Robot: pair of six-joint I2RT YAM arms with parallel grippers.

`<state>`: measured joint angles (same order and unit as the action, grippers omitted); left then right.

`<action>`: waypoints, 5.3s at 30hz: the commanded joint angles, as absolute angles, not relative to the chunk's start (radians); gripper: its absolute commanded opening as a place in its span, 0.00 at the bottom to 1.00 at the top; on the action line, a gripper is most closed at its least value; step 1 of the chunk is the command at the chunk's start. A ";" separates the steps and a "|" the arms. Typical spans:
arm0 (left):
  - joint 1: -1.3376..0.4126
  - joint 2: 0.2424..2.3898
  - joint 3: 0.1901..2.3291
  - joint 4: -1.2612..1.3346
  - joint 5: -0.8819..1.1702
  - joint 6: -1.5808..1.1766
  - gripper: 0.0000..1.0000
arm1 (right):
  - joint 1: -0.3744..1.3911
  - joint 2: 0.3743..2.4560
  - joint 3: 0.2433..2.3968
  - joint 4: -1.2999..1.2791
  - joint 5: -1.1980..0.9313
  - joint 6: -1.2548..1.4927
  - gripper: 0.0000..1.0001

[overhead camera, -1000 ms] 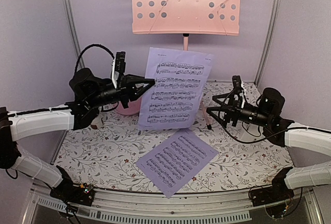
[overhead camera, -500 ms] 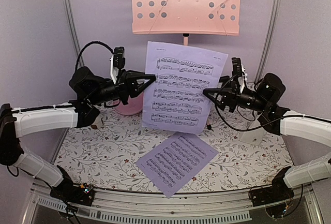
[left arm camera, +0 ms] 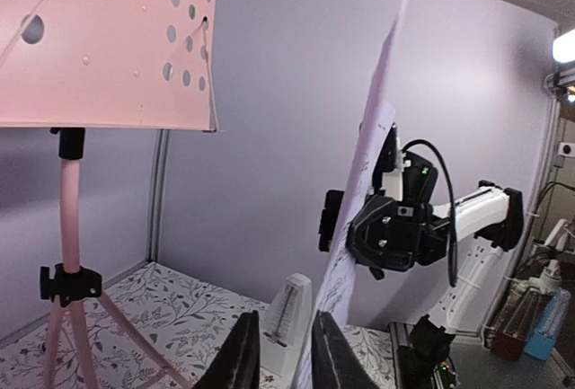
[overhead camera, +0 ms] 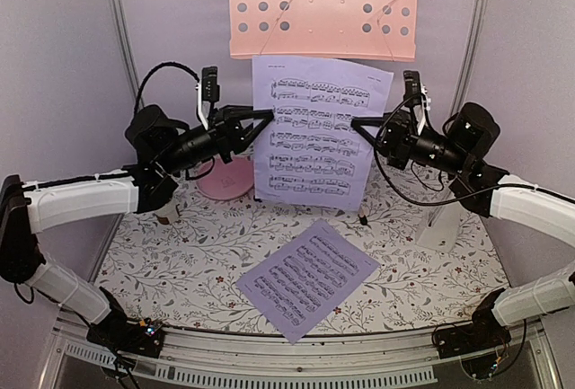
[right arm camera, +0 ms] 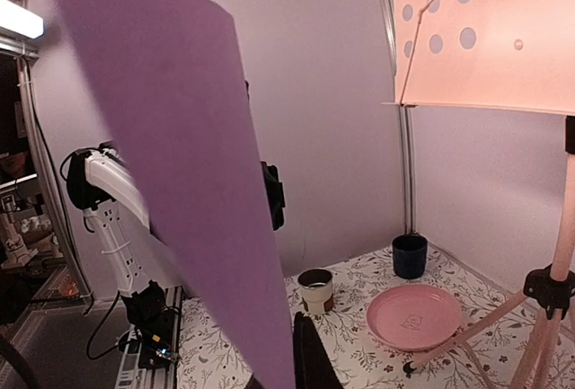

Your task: Set up the instrument practice props

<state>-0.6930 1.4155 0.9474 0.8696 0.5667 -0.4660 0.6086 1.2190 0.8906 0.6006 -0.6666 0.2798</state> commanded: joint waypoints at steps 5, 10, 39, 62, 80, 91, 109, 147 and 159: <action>-0.687 1.352 1.178 0.289 0.220 -0.184 0.42 | 0.614 1.198 1.168 0.190 -0.316 0.089 0.00; -0.690 1.371 1.343 0.131 0.063 -0.052 0.47 | 0.612 1.175 1.228 0.129 -0.166 0.032 0.00; -0.712 2.021 2.420 -0.169 -0.069 0.238 0.45 | 0.577 1.189 1.427 0.143 -0.014 -0.058 0.00; -0.718 1.911 2.280 -0.180 0.002 0.305 0.00 | 0.552 1.266 1.490 0.187 0.074 -0.056 0.00; -0.628 1.806 2.045 0.149 0.334 0.135 0.00 | 0.538 1.310 1.544 0.254 0.053 -0.087 0.00; -0.627 1.842 2.073 0.205 0.339 0.115 0.00 | 0.538 1.390 1.682 0.278 0.162 -0.086 0.00; -0.648 1.842 2.052 0.239 0.417 0.177 0.00 | 0.540 1.551 1.843 0.288 -0.047 -0.166 0.00; -0.673 1.891 2.134 0.198 0.451 0.206 0.00 | 0.542 1.886 2.201 0.368 -0.400 -0.173 0.00; -0.673 1.893 2.139 0.193 0.462 0.209 0.00 | 0.542 1.953 2.264 0.351 -0.508 -0.172 0.00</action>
